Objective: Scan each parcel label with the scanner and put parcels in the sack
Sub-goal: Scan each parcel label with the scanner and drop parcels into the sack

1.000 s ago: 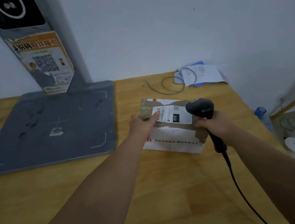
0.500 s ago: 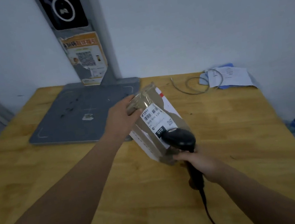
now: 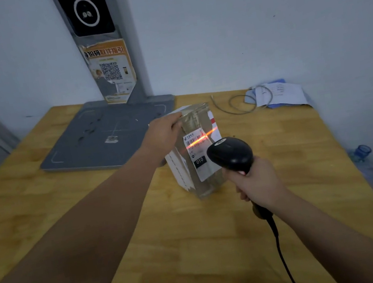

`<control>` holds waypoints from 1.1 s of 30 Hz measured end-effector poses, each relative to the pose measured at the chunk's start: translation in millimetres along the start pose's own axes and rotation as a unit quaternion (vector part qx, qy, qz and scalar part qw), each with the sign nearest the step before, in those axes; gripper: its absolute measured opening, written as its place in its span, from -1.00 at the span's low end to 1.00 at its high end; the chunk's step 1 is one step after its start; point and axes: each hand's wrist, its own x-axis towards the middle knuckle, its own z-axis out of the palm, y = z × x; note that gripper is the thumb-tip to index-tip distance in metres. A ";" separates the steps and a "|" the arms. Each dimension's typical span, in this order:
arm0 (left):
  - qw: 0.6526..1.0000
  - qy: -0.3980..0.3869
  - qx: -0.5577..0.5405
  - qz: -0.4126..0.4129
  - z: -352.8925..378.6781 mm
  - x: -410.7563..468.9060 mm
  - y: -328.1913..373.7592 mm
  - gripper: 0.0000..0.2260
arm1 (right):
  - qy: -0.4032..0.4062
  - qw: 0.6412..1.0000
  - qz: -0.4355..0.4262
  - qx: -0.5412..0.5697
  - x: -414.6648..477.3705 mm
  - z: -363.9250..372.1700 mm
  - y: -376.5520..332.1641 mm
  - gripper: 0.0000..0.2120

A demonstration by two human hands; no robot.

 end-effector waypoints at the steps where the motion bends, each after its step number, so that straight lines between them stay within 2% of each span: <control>1: 1.000 -0.010 0.006 -0.007 -1.4 2.0 0.1 -0.65 | 0.003 1.000 0.005 -0.004 -2.7 -0.8 0.5 -0.71; 8: 0.998 -0.044 0.021 -0.033 -8.0 4.7 2.1 -0.64 | 0.006 1.000 -0.001 0.003 -16.6 6.7 -0.8 -0.75; 11: 0.990 -0.059 0.130 0.008 -9.0 8.2 8.5 -0.63 | 0.007 1.000 0.011 0.022 -12.7 6.7 1.0 -0.78; 15: 0.943 -0.115 0.302 0.081 -5.6 15.6 27.3 -0.24 | 0.004 0.999 0.028 0.030 -4.0 4.7 10.6 -0.81; 17: 0.925 -0.128 0.343 0.099 -1.7 24.9 32.9 -0.18 | 0.009 0.998 0.039 0.046 -0.2 4.6 15.6 -0.82; 20: 0.949 -0.126 0.277 0.077 6.0 37.7 34.6 -0.23 | 0.002 0.996 0.054 0.065 3.5 3.3 17.8 -0.86; 24: 0.973 -0.117 0.184 0.072 11.6 54.5 24.7 -0.32 | -0.053 0.994 0.051 0.076 7.4 -0.7 15.3 -0.97; 27: 0.969 -0.121 0.209 0.052 7.8 67.8 15.8 -0.33 | -0.061 0.995 0.054 0.061 13.6 -0.4 14.0 -0.92; 31: 0.971 -0.128 0.203 0.011 5.6 76.0 10.6 -0.29 | -0.020 0.996 0.049 0.066 21.8 1.9 9.2 -0.98; 33: 0.972 -0.127 0.198 0.013 5.4 78.4 10.9 -0.32 | -0.003 0.996 0.044 0.072 23.8 3.3 4.9 -0.91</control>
